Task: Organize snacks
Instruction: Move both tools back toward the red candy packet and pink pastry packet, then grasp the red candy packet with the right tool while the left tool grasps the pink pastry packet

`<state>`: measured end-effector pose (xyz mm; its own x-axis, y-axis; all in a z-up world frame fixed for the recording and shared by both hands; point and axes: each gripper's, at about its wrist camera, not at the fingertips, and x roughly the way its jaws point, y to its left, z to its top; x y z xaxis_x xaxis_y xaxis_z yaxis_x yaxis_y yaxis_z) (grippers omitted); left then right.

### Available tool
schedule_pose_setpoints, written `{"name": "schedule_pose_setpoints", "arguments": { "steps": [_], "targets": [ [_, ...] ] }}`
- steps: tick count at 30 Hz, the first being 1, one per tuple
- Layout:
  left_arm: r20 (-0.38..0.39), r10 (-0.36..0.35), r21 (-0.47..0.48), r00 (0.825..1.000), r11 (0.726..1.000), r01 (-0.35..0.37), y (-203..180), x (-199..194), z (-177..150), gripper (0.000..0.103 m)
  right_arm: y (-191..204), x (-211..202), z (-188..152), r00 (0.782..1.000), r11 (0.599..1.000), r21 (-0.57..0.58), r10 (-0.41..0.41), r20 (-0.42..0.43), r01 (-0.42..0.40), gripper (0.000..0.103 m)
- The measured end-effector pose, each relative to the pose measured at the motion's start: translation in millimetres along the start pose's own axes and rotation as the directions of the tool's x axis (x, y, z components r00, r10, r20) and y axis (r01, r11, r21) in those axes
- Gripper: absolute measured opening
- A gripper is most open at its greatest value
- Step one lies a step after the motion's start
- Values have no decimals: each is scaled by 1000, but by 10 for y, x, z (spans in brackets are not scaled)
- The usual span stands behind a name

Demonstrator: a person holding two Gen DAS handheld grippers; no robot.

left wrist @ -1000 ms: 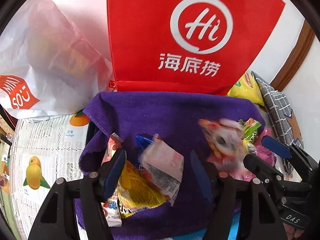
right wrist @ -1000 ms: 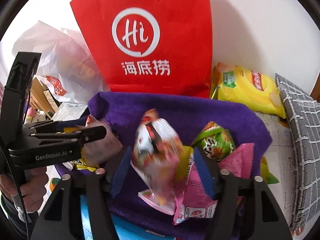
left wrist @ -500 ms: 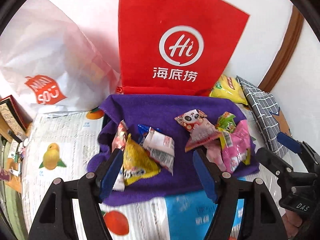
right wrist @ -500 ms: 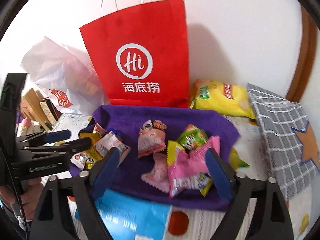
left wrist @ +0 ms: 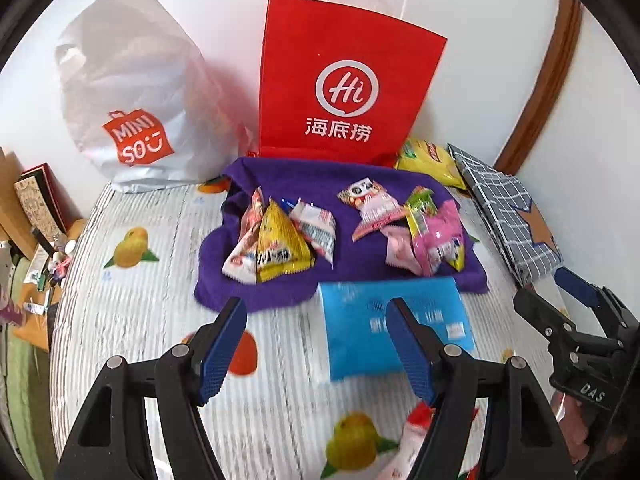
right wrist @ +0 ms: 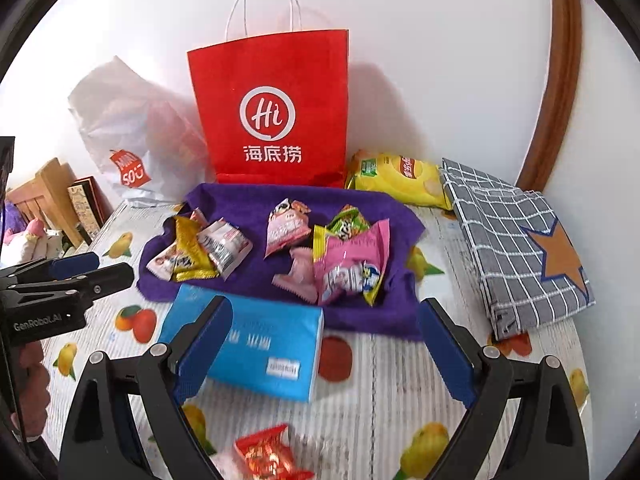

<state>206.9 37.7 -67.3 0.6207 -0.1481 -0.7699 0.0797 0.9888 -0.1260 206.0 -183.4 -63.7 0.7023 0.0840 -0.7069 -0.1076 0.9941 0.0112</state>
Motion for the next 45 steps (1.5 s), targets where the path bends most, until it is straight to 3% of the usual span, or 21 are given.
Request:
{"name": "schedule_pose_setpoints", "arguments": {
  "steps": [4,8,11,16,20,22,30,39,45],
  "targets": [
    [7,12,10,1000,1000,-12,-8,-142,-194,70,-53,-112,-205,999,998,48,40,-10,-40,93],
    [-20,16,15,1000,1000,-15,2,-199,-363,70,-89,-176,-405,999,998,67,-3,-37,6,93],
    [-29,24,5,999,1000,-24,25,-242,-480,70,-120,-213,-582,998,997,82,14,-65,-9,92],
    [-50,20,-25,999,999,-22,117,-262,-632,70,-120,-154,-883,989,994,92,68,-135,-55,75],
    [-72,23,-48,997,998,-26,199,-249,-729,70,-1,-45,-1070,979,993,60,112,-172,-103,68],
    [-78,33,-50,996,998,-37,232,-245,-767,70,91,19,-1122,974,992,24,124,-190,-121,62],
    [-125,52,-54,991,997,-59,336,-102,-831,71,357,329,-1172,952,977,-91,164,-259,-193,55],
    [-150,55,-36,987,997,-61,315,-25,-852,71,409,527,-1289,929,962,-173,145,-339,-213,48],
    [-161,41,-2,986,999,-42,138,22,-930,71,353,465,-1314,945,967,-161,144,-293,-197,42]
  ]
}}
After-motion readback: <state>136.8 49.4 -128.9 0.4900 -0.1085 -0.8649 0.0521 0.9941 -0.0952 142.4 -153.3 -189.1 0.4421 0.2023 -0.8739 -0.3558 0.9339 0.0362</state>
